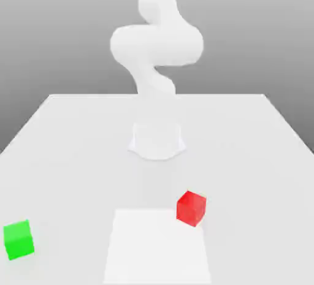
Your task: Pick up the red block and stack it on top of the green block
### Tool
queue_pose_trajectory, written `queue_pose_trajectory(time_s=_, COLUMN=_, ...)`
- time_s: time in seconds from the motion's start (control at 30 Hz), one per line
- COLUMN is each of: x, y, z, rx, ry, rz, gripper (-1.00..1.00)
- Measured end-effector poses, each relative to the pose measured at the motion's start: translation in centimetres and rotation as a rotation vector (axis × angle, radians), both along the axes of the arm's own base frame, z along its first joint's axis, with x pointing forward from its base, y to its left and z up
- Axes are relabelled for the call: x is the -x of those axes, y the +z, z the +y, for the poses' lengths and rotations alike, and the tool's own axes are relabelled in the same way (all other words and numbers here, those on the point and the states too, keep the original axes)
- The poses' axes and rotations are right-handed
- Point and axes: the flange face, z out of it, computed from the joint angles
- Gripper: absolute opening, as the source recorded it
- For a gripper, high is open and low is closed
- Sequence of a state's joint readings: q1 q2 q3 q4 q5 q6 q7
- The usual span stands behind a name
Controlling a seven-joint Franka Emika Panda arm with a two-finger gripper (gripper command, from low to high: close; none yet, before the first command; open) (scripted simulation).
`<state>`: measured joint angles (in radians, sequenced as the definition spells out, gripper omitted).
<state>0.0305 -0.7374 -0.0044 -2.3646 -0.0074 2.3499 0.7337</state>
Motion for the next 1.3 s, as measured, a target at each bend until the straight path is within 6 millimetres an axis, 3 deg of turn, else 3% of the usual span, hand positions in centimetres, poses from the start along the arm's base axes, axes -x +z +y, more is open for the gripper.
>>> queue_pose_trajectory(time_s=0.13, x=-3.4, y=-9.9, z=1.9, rx=0.092, ry=0.155, rz=0.144, gripper=0.00)
queue_pose_trajectory(time_s=0.3, x=-4.1, y=-22.4, z=4.2, rx=0.190, ry=0.366, rz=0.319, gripper=0.00)
queue_pose_trajectory(time_s=0.43, x=-1.8, y=-32.6, z=5.8, rx=0.260, ry=0.560, rz=0.465, gripper=0.00)
queue_pose_trajectory(time_s=0.57, x=2.8, y=-42.8, z=6.8, rx=0.319, ry=0.778, rz=0.617, gripper=0.00)
queue_pose_trajectory(time_s=0.63, x=4.1, y=-46.5, z=7.2, rx=0.335, ry=0.838, rz=0.653, gripper=0.00)
queue_pose_trajectory(time_s=0.77, x=4.5, y=-50.4, z=7.0, rx=0.337, ry=0.849, rz=0.665, gripper=0.00)
queue_pose_trajectory(time_s=0.8, x=4.6, y=-51.3, z=7.0, rx=0.337, ry=0.849, rz=0.666, gripper=-1.00)
queue_pose_trajectory(time_s=1.03, x=4.7, y=-51.5, z=7.0, rx=0.336, ry=0.850, rz=0.668, gripper=-1.00)
queue_pose_trajectory(time_s=1.3, x=4.3, y=-45.6, z=6.6, rx=0.328, ry=0.833, rz=0.669, gripper=-1.00)
